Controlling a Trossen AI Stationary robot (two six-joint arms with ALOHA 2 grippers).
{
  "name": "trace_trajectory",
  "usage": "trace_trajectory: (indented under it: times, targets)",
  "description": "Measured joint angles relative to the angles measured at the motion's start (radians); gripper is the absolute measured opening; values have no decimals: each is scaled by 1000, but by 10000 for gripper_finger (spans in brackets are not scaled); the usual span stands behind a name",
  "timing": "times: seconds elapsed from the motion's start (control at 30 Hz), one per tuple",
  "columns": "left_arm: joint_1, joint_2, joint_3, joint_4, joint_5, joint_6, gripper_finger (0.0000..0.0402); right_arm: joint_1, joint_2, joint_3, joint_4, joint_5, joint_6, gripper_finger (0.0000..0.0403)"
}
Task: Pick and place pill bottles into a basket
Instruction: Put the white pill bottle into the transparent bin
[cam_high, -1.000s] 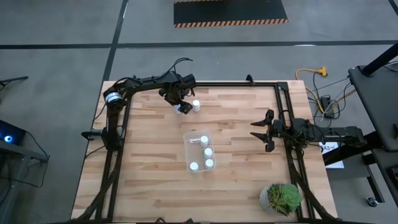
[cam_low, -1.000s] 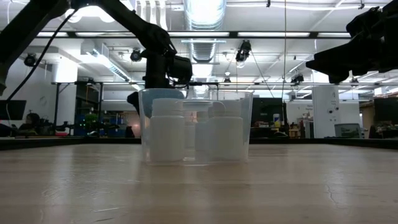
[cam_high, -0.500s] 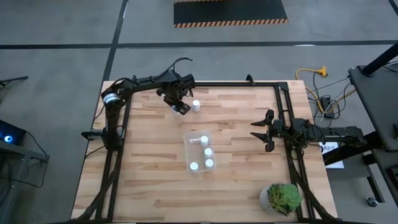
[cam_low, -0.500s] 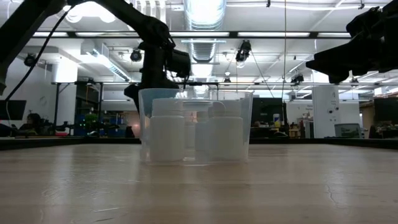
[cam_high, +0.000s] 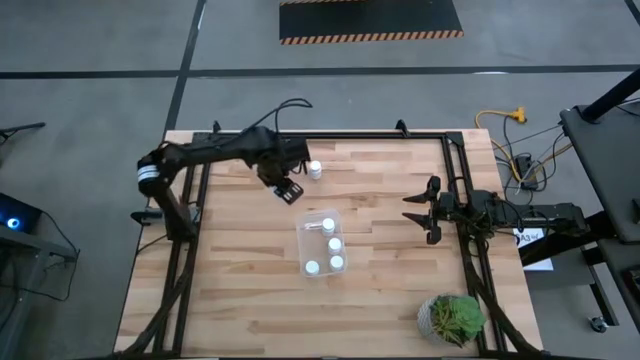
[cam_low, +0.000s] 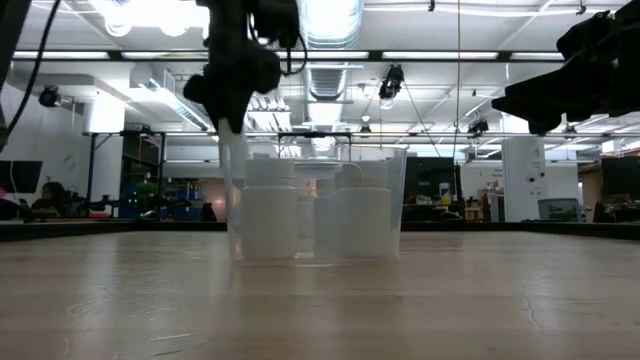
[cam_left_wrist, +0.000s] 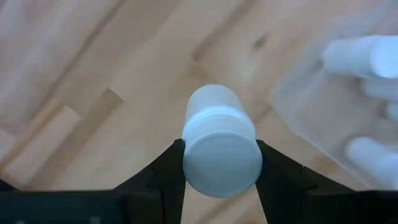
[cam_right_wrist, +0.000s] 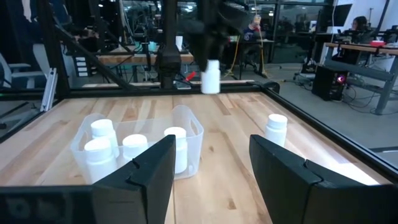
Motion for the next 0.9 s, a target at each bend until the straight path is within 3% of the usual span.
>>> trace_trajectory:
  times: [0.2,0.47,0.9]
  targets:
    - [-121,-49,3,-5,7,-159,140,0,0,0,0,0,0,194]
    - [-278,-13,15,27,40,-300,140,0,0,0,0,1,0,194]
    - [-394,247,329,26,37,-332,140,0,-2,0,0,0,0,194]
